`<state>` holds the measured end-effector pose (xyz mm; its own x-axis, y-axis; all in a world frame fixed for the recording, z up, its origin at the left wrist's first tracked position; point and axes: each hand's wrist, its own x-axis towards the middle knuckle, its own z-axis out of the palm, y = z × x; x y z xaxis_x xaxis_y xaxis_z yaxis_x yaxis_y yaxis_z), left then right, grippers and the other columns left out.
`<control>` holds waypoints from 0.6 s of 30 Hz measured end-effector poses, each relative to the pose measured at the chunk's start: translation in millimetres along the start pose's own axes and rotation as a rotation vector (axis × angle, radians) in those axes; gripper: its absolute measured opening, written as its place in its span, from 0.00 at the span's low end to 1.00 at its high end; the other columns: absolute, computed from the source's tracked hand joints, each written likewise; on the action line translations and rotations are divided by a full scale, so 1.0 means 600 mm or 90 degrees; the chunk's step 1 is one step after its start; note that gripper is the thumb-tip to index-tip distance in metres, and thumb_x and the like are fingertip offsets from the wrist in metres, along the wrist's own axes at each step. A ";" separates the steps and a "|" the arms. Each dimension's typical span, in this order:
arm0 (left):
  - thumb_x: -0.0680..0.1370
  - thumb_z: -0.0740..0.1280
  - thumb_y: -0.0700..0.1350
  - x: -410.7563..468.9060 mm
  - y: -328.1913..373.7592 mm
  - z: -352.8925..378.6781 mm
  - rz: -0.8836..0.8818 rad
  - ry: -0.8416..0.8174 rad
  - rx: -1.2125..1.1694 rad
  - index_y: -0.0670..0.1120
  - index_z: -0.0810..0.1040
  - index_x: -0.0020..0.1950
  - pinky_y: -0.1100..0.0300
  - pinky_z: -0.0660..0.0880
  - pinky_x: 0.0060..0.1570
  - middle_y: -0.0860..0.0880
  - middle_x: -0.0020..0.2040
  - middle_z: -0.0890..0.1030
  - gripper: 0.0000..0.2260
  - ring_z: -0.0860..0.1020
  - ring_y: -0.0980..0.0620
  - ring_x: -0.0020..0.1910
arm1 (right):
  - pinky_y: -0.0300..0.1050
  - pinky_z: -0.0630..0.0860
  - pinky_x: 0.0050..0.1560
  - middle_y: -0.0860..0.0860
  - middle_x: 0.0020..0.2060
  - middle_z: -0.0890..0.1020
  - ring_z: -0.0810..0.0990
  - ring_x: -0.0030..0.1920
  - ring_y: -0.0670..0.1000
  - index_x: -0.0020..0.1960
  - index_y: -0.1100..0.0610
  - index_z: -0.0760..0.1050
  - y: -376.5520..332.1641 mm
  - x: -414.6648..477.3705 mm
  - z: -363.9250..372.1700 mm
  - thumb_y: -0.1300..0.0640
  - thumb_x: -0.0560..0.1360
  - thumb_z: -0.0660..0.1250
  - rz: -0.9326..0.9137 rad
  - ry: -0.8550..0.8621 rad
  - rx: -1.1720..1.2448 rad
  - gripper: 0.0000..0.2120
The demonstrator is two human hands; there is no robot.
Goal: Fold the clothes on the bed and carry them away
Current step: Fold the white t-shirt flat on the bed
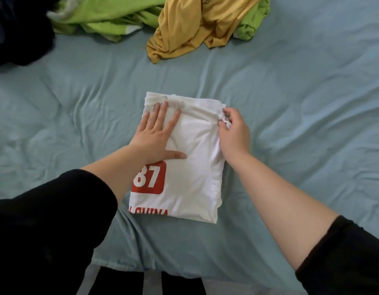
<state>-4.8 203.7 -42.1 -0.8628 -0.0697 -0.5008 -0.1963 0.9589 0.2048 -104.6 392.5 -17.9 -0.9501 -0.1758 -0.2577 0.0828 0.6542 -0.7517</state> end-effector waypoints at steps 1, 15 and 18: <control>0.66 0.55 0.78 -0.003 0.001 0.001 0.000 0.023 -0.012 0.57 0.28 0.75 0.47 0.34 0.75 0.47 0.75 0.26 0.51 0.27 0.48 0.74 | 0.39 0.68 0.59 0.53 0.60 0.77 0.75 0.60 0.53 0.63 0.57 0.74 0.004 0.000 -0.001 0.63 0.76 0.63 0.013 0.013 -0.062 0.16; 0.75 0.38 0.72 -0.015 -0.017 0.032 -0.005 0.114 0.029 0.60 0.29 0.75 0.43 0.29 0.71 0.50 0.75 0.27 0.34 0.28 0.48 0.74 | 0.52 0.32 0.75 0.49 0.78 0.40 0.40 0.78 0.49 0.79 0.51 0.43 0.020 -0.064 0.085 0.39 0.81 0.44 -0.214 -0.126 -0.523 0.31; 0.71 0.45 0.76 -0.105 -0.014 0.078 0.088 0.076 0.090 0.58 0.32 0.77 0.38 0.33 0.72 0.49 0.77 0.32 0.42 0.32 0.46 0.76 | 0.56 0.44 0.75 0.51 0.78 0.51 0.53 0.78 0.52 0.78 0.52 0.54 0.063 -0.167 0.061 0.40 0.79 0.56 -0.325 -0.158 -0.541 0.31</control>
<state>72.9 212.6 -51.8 -0.9278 0.0402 -0.3709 -0.0133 0.9900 0.1405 4.9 407.9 -42.7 -0.7154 -0.6636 -0.2187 -0.6467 0.7474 -0.1524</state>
